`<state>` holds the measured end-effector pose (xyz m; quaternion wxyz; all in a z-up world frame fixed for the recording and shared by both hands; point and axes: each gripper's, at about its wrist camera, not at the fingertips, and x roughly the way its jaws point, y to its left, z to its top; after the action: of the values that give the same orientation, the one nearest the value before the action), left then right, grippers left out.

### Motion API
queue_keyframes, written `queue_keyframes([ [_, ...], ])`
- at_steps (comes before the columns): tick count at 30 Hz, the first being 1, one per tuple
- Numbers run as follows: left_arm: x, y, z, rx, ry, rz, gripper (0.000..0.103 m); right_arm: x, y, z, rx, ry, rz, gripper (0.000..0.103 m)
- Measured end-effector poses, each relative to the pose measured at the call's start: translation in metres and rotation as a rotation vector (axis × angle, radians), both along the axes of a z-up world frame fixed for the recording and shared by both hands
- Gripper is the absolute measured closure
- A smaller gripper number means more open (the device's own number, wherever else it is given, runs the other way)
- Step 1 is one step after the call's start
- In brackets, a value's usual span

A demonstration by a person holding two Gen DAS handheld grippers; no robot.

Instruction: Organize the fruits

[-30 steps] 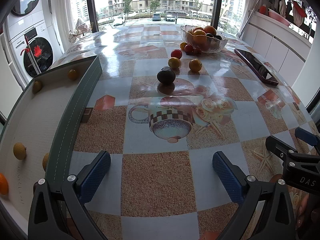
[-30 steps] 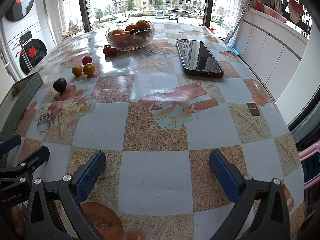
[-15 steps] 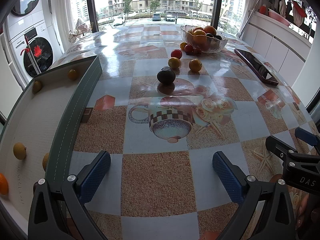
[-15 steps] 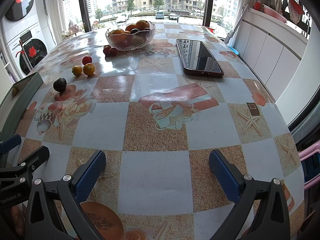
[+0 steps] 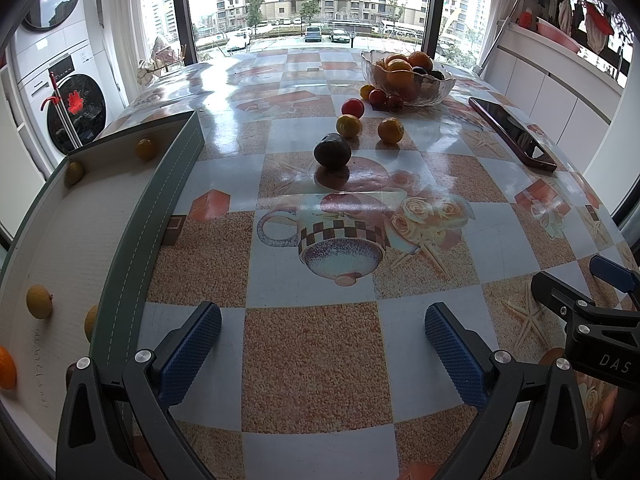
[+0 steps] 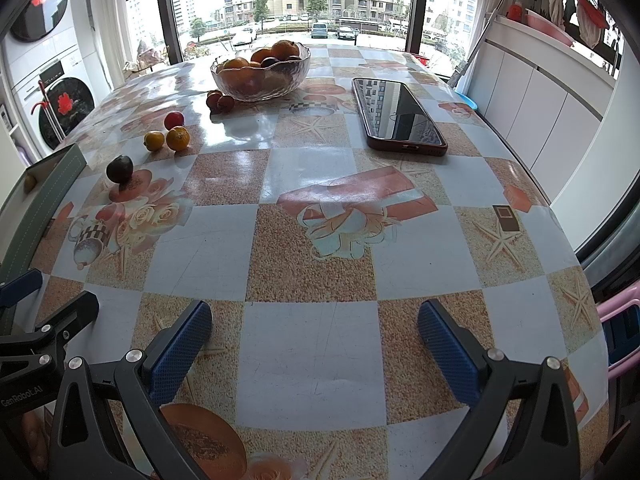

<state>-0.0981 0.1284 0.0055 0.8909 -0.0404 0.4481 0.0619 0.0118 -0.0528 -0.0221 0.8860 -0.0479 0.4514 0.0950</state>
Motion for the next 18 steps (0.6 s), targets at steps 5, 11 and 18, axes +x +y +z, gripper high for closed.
queue_keyframes([
  [5, -0.0003, -0.0018, 0.0002, 0.000, 0.000, 0.000, 0.001, -0.0001, -0.0001, -0.0001, 0.000, 0.000, 0.000, 0.001],
  [11, -0.0003, -0.0013, 0.0001, 0.000, 0.000, 0.000, 0.001, 0.0000, 0.0000, -0.0001, 0.000, 0.000, 0.000, 0.001],
  [18, -0.0002, -0.0008, 0.0001, 0.000, 0.000, 0.000, 0.001, -0.0001, 0.0000, -0.0001, 0.000, 0.000, 0.000, 0.001],
])
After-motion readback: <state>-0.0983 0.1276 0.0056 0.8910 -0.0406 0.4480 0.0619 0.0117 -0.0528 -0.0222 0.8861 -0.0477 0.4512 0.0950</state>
